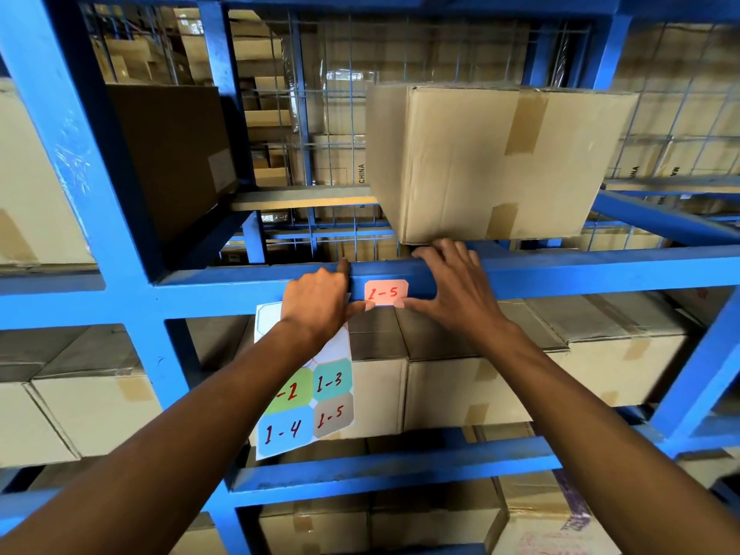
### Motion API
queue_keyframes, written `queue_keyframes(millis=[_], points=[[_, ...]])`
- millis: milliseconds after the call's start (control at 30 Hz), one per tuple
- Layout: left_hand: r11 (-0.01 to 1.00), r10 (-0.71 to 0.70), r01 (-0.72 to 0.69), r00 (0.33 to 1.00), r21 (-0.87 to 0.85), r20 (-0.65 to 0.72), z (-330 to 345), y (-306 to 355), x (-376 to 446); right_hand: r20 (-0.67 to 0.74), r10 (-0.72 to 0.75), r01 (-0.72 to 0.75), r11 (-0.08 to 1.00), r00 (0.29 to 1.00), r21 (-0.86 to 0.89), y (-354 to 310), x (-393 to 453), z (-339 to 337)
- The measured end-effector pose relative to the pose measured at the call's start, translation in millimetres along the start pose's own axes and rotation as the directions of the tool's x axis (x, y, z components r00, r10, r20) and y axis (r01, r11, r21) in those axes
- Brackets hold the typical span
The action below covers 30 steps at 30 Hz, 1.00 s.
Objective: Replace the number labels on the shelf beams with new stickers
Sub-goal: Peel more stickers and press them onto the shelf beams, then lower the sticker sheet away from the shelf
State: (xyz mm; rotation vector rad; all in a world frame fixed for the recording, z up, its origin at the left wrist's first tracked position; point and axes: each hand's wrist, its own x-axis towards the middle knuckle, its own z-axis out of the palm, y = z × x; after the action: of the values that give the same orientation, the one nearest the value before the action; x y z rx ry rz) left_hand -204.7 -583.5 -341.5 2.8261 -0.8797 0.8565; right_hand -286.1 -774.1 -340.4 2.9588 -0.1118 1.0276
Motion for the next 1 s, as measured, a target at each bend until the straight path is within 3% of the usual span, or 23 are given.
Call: queue_keyframes(millis=[400,533,633,700,767,833,933,1000], points=[[0.999,0.023,-0.023,1.000,-0.035,0.008,4,-4,2,0.034,-0.057,0.057,0.998,0.998,0.013,6,12,0],[0.983,0.003,0.008,0.998,-0.184,0.061,-4,-6,-2,0.146,-0.017,0.006,0.997,0.989,0.078,-1,8,-20],[0.951,-0.023,0.018,1.000,-0.310,-0.011,-8,-1,-23,0.109,0.050,-0.074,0.970,0.993,0.232,-23,-29,-19],[0.911,0.004,-0.012,1.000,-0.412,-0.020,-11,7,-39,0.198,0.114,-0.192,0.875,0.974,0.444,-42,-62,-17],[0.862,0.052,-0.056,0.998,-0.504,-0.022,-18,14,-53,0.387,0.148,-0.386,0.646,0.910,0.659,-59,-93,-21],[0.819,0.098,-0.107,0.994,-0.563,-0.046,-24,24,-64,0.479,0.141,-0.485,0.469,0.866,0.738,-71,-120,-27],[0.720,0.191,-0.170,0.981,-0.673,-0.044,-29,41,-80,0.468,0.218,-0.516,0.353,0.857,0.781,-82,-157,-43],[0.649,0.229,-0.179,0.973,-0.740,-0.034,-29,52,-88,0.435,0.280,-0.512,0.343,0.856,0.787,-88,-176,-56]])
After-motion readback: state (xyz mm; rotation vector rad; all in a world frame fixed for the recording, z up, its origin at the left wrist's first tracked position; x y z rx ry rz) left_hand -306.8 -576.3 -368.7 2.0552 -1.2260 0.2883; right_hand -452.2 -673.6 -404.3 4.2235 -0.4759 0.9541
